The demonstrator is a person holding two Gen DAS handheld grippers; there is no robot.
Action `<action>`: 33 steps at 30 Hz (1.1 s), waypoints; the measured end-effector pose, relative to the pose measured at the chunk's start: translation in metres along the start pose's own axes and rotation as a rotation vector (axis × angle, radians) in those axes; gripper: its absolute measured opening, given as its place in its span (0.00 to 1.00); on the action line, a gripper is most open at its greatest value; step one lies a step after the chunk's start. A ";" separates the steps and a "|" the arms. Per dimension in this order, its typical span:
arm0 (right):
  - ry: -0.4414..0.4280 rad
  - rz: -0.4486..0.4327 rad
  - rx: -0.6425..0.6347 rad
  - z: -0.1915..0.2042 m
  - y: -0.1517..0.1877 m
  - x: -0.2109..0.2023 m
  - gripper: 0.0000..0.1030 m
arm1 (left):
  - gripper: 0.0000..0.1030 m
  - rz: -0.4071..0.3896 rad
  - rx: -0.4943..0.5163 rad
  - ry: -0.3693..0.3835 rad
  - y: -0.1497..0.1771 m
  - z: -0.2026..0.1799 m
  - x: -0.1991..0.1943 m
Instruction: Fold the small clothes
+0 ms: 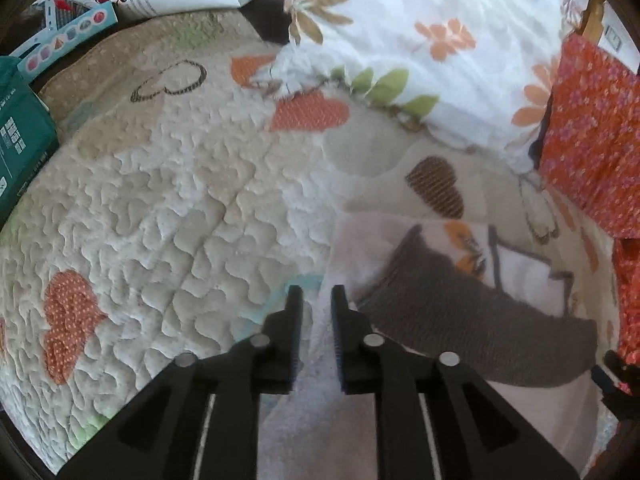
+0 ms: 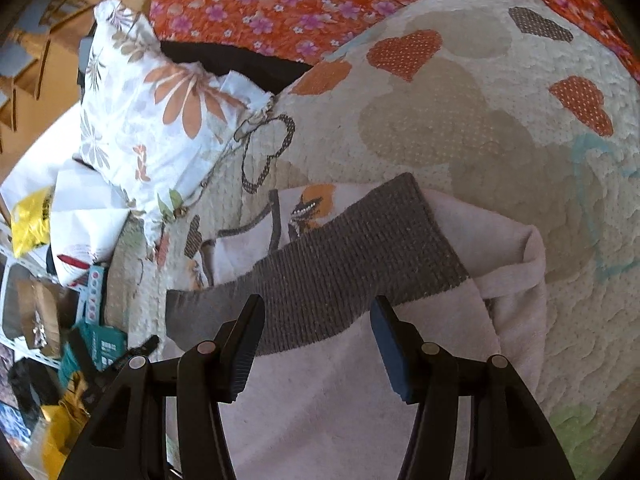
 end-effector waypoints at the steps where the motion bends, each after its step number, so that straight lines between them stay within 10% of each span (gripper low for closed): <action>1: 0.004 0.002 -0.003 0.000 0.001 0.000 0.59 | 0.27 -0.011 0.005 0.004 -0.001 0.000 -0.004; 10: 0.035 0.015 -0.032 0.007 0.011 -0.007 0.59 | 0.46 0.016 0.178 -0.020 0.028 -0.008 -0.012; 19: 0.121 0.038 -0.061 0.006 0.044 -0.024 0.60 | 0.54 0.013 0.237 -0.308 0.057 0.051 -0.019; 33: 0.110 -0.039 -0.013 -0.008 0.073 -0.082 0.64 | 0.63 -0.046 -0.099 -0.018 0.050 0.093 -0.096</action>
Point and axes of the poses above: each gripper's, at about its wrist camera, not at the fingertips, and x roughly the way its jaws point, z to its left, y to its underside, the point moved 7 cm from there along x, roughly the way its jaws point, and after that the axes turned 1 degree about z, right-handed, at the moved point
